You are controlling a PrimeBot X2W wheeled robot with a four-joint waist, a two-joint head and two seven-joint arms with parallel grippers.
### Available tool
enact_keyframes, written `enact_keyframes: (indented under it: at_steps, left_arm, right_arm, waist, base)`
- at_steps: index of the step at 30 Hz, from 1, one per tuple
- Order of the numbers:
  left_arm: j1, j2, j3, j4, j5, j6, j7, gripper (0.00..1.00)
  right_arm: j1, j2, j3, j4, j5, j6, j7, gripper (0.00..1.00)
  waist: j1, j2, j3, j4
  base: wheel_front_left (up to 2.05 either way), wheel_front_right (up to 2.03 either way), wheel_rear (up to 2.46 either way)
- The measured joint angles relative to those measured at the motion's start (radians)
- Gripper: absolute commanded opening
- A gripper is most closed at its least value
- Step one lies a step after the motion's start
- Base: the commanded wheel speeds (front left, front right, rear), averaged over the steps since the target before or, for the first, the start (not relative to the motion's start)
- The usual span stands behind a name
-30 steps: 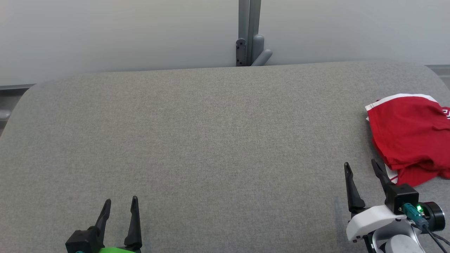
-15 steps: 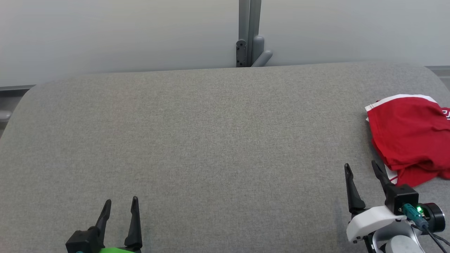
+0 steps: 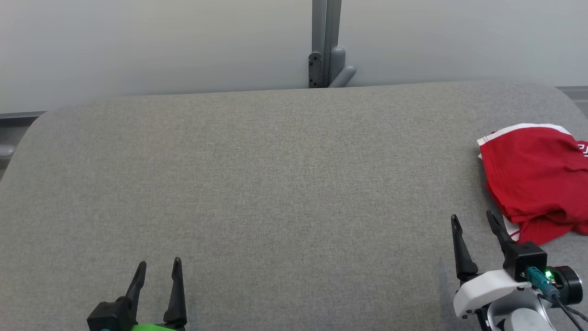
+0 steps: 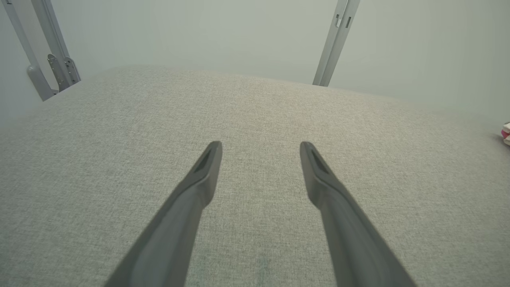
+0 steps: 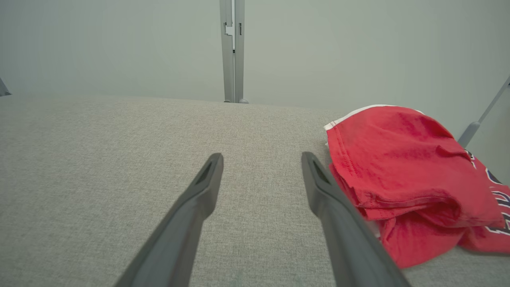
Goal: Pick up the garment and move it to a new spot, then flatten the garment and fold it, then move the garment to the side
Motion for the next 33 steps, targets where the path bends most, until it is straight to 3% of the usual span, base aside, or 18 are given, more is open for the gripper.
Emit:
enact_keyframes:
  at_steps: [6, 7, 15, 33]
  left_arm:
    - [0.000, 0.000, -0.001, 0.002, -0.002, 0.001, 0.000, 1.00]
    - [0.000, 0.000, -0.002, 0.003, -0.001, 0.001, 0.000, 0.00]
    - [0.016, -0.004, -0.005, 0.069, -0.002, 0.000, 0.008, 0.00]
    - [-0.008, -0.005, 0.024, 0.057, -0.311, 0.000, 0.091, 0.00]
  right_arm:
    - [0.001, 0.001, 0.016, -0.010, -0.014, 0.000, 0.000, 1.00]
    - [0.001, 0.001, 0.016, -0.010, -0.014, 0.000, 0.000, 0.00]
    - [0.039, 0.014, 0.017, 0.059, -0.006, 0.000, 0.008, 0.00]
    - [0.033, 0.014, 0.003, 0.042, 0.361, 0.000, 0.094, 0.00]
  waist:
    - [0.0000, 0.0000, -0.001, 0.002]
    - [0.0000, 0.0000, -0.002, 0.002]
    - [0.0000, 0.0000, -0.002, 0.002]
    - [0.0000, 0.0000, -0.002, -0.003]
  base:
    - [0.00, 0.00, 0.00]
    - [0.00, 0.00, 0.00]
    - [0.00, 0.00, 0.00]
    - [0.00, 0.00, 0.00]
